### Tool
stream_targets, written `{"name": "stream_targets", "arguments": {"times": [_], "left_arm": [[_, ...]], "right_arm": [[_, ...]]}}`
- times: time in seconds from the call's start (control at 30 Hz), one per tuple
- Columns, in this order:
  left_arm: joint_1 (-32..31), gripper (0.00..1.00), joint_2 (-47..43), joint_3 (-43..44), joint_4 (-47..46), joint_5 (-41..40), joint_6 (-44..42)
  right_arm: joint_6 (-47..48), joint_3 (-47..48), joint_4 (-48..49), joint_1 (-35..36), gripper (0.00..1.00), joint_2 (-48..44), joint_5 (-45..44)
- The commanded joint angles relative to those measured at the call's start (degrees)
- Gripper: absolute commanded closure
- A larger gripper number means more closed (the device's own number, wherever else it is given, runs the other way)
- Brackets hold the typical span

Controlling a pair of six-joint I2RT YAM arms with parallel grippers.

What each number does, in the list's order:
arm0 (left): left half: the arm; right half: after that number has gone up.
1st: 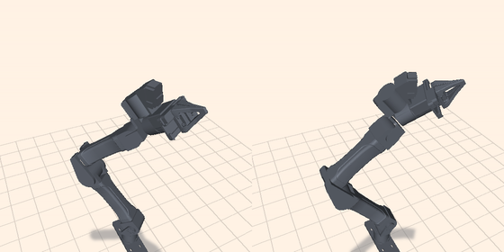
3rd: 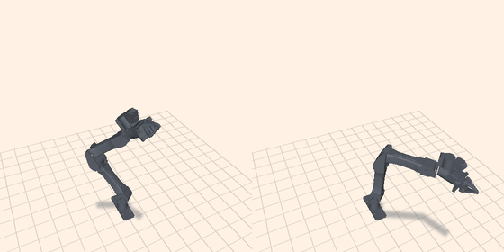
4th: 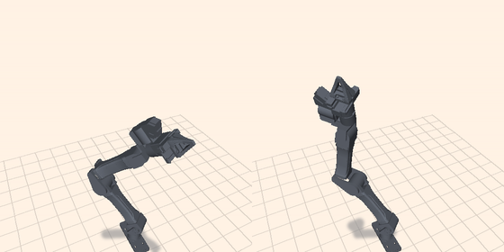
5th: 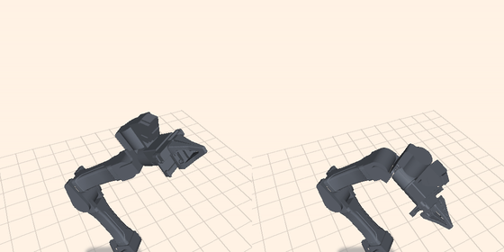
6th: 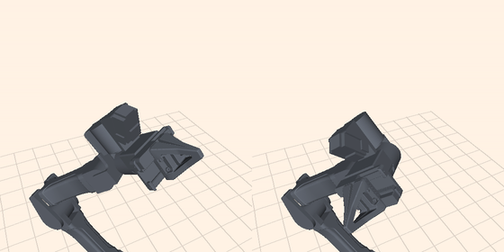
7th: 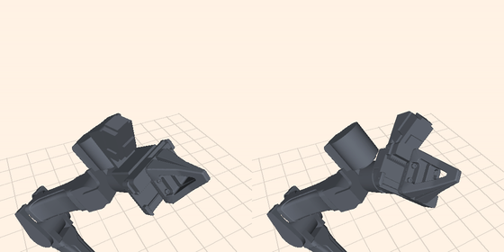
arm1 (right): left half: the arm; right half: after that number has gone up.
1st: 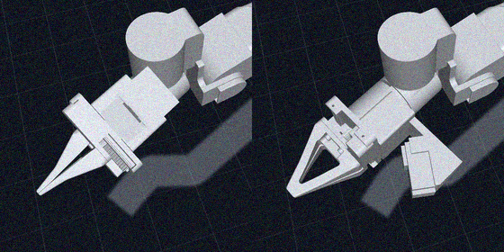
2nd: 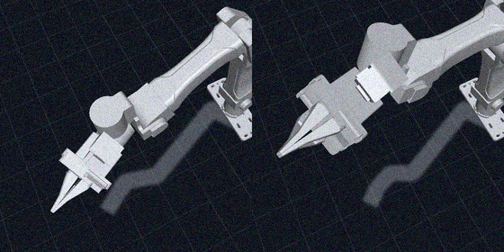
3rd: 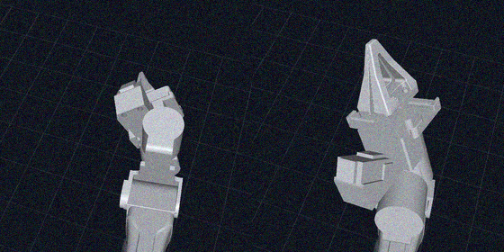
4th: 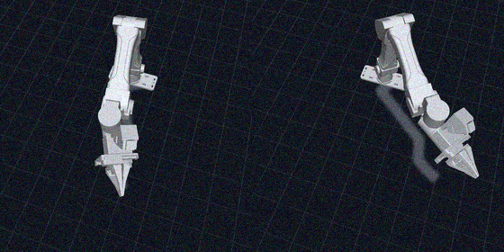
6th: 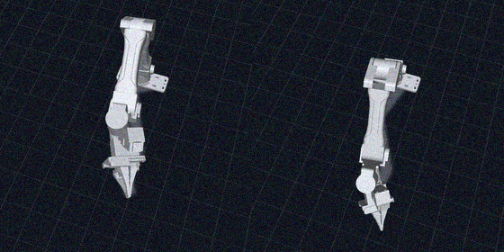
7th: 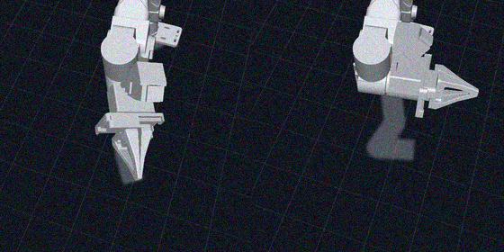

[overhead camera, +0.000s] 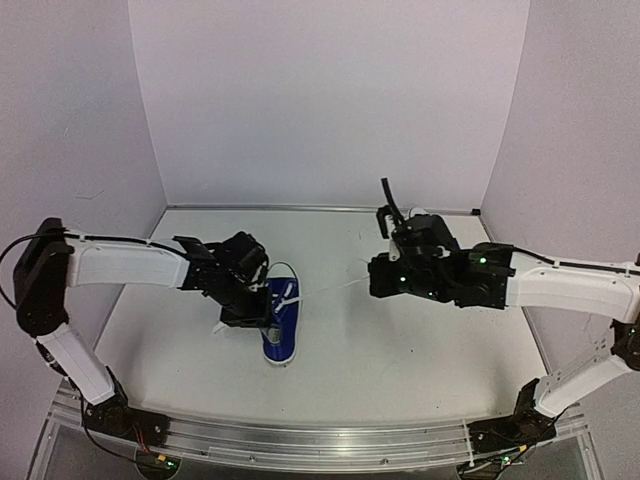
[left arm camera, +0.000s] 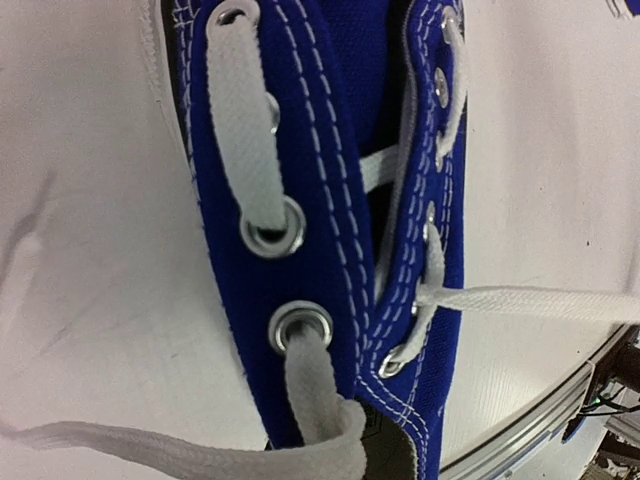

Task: Tie the shoes

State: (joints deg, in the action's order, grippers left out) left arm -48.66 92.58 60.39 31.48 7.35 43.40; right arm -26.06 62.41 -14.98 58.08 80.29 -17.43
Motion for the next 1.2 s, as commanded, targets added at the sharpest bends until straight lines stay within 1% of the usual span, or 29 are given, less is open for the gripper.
{"name": "stream_targets", "arguments": {"times": [0.0, 0.13, 0.23, 0.27, 0.33, 0.4, 0.47, 0.6, 0.67, 0.8, 0.87, 0.93, 1.07, 1.17], "left_arm": [[-4.63, 1.0, 7.78, 7.0, -9.97, -1.3, 1.55], [-7.77, 1.0, 14.43, 11.8, -9.77, -2.42, 3.19], [-8.13, 0.99, 17.04, 13.25, -10.82, 0.03, 3.97], [-8.15, 0.95, 17.24, 13.58, -10.65, 0.52, 3.75], [-8.13, 0.79, 16.31, 13.59, -9.67, 0.49, 2.93], [-8.12, 0.62, 13.73, 13.01, -7.48, -1.26, 1.65], [-7.44, 0.5, 9.93, 11.51, -5.01, -3.53, 0.55], [-3.71, 0.4, 2.06, 6.7, -1.92, -5.26, -0.14], [-0.56, 0.38, -0.8, 4.02, -0.82, -5.63, 0.04], [5.59, 0.37, -4.46, -2.61, -0.06, -6.27, 1.7], [6.58, 0.39, -4.38, -3.33, 1.95, -10.46, 2.56], [6.83, 0.4, -3.71, -3.49, 3.5, -12.65, 3.73], [7.62, 0.44, -2.86, -5.84, 3.88, -14.3, 7.66], [7.81, 0.44, -2.43, -7.95, 2.6, -14.79, 10.58]], "right_arm": [[-3.68, -7.38, -1.88, -2.1, 1.0, -7.09, -6.87], [-6.17, -12.12, -4.29, -3.24, 1.0, -10.05, -8.52], [-8.39, -15.01, -5.15, -3.54, 1.0, -10.48, -9.61], [-9.11, -15.74, -5.45, -3.68, 1.0, -10.41, -10.29], [-10.28, -16.94, -5.84, -4.13, 1.0, -10.2, -11.1], [-11.0, -17.9, -5.93, -4.47, 1.0, -10.03, -11.33], [-11.2, -18.11, -5.94, -4.81, 1.0, -9.37, -11.45], [-10.91, -17.34, -5.96, -5.64, 1.0, -7.67, -11.86], [-10.28, -16.55, -5.84, -6.17, 1.0, -6.42, -11.95], [-9.34, -15.21, -4.48, -6.88, 1.0, -4.03, -10.58], [-9.12, -14.66, -3.31, -6.93, 1.0, -2.28, -8.79], [-9.24, -14.32, -1.76, -6.91, 1.0, -0.29, -6.12], [-9.77, -14.27, 2.0, -6.93, 1.0, 3.29, -1.18], [-10.09, -14.12, 4.28, -6.91, 1.0, 5.81, 0.76]]}}
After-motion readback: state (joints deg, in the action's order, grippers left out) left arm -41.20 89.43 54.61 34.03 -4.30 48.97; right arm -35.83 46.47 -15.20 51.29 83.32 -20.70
